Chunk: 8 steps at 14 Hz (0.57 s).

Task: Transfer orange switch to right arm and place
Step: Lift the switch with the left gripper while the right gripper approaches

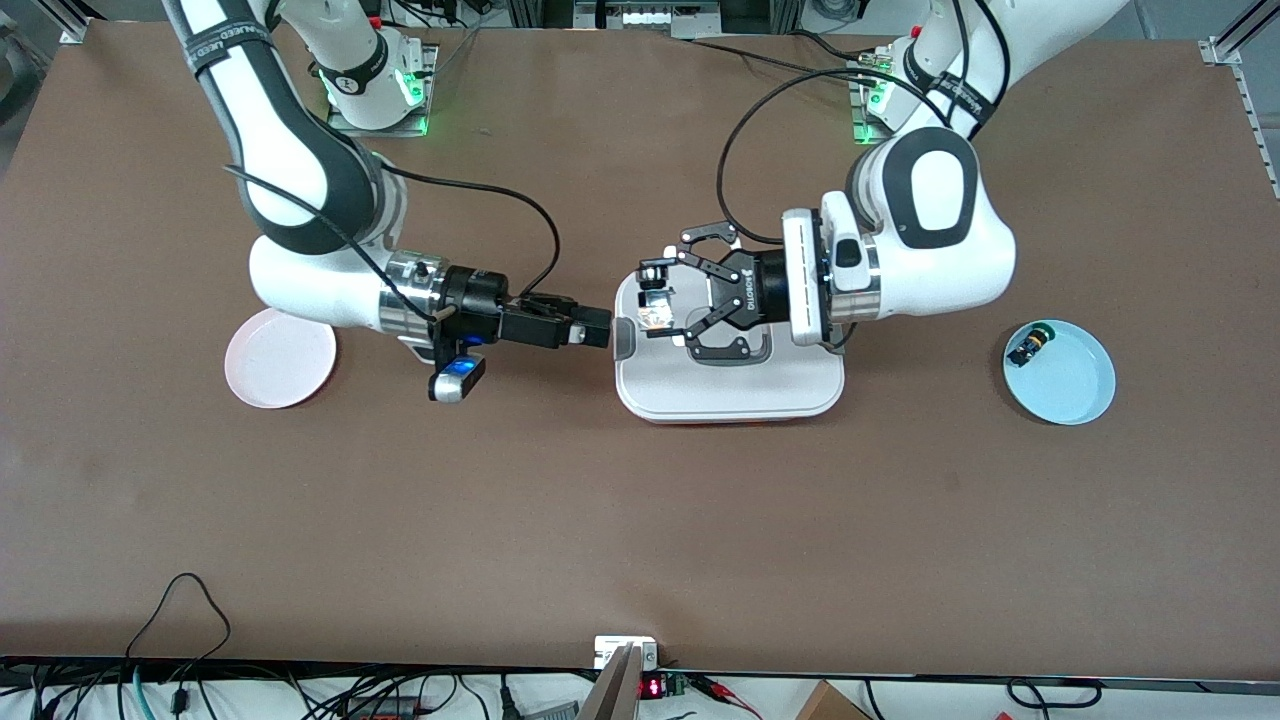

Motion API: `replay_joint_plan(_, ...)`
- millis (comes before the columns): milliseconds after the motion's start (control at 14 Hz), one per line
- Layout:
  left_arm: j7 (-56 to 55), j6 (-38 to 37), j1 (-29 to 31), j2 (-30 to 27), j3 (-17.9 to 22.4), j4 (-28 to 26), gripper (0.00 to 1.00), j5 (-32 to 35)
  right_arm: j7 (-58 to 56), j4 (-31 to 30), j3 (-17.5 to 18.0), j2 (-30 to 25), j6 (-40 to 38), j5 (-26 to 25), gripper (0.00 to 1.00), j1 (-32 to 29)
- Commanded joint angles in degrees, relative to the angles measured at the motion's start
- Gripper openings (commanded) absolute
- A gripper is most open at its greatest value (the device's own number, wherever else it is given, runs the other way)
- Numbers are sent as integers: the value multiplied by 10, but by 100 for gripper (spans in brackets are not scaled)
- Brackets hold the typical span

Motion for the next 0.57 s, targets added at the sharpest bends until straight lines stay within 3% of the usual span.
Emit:
replay_joint_plan(0, 28, 9, -2, 2, -5, 0, 11, -27, 37, 0, -2, -8, 23, 28, 100, 15)
replay_joint_plan(500, 28, 9, -7, 6, -5, 3, 12, -31, 38, -4, 0, -23, 23, 28, 98, 19)
